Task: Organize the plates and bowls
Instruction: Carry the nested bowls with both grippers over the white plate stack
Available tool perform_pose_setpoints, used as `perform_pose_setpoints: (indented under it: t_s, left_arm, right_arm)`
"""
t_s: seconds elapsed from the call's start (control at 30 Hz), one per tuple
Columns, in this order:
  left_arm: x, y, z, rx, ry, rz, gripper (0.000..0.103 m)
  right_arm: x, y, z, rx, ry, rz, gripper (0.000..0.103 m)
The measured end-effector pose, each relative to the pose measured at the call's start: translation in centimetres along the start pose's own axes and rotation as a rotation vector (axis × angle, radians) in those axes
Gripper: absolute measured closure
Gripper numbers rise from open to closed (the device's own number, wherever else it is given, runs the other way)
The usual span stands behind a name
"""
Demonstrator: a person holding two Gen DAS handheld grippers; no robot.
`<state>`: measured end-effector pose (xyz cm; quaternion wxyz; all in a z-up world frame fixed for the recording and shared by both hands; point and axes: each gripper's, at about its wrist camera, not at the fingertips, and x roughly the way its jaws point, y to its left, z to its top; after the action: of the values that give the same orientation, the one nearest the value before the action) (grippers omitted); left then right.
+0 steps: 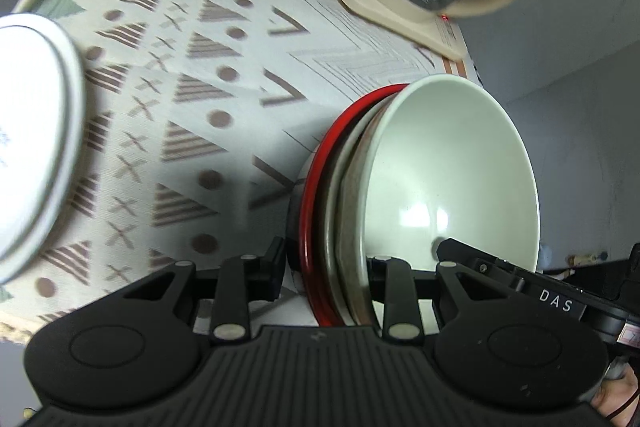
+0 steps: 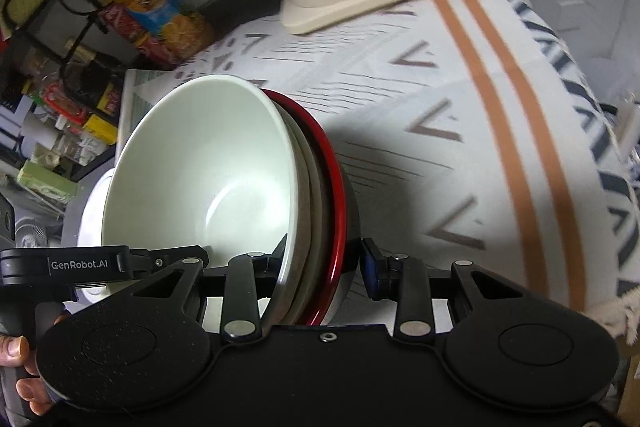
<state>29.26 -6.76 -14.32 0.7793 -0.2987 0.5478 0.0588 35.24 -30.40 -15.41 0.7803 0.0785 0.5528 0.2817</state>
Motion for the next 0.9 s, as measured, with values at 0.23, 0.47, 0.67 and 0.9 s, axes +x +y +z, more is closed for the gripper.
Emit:
perform_pose_setpoints:
  t_s: [0.23,0.47,0.67,0.9]
  left_arm:
    - [-3.2,3.8,1.2,-0.070,-0.047,0.008,0.074]
    - [-6.8,7.6,2.6,-0.121,-0.112,0.017,0.074]
    - [-9.2,11.5,3.1,-0.181,-0.147,0.022,0.074]
    - [-11.4,16.1,2.7,-0.250,-0.173,0.040,0.074]
  right_arm:
    - [1.3,4.7,1.4,-0.068,0.009,0.045,0.069]
    - [2.3,9.8,2.8,-0.130,0.007,0.089,0.069]
    - [4.1,14.2,3.6,-0.191,0.024,0.117,0.069]
    - [6.3,18.5,3.6,-0.240,0.069,0.139,0.069]
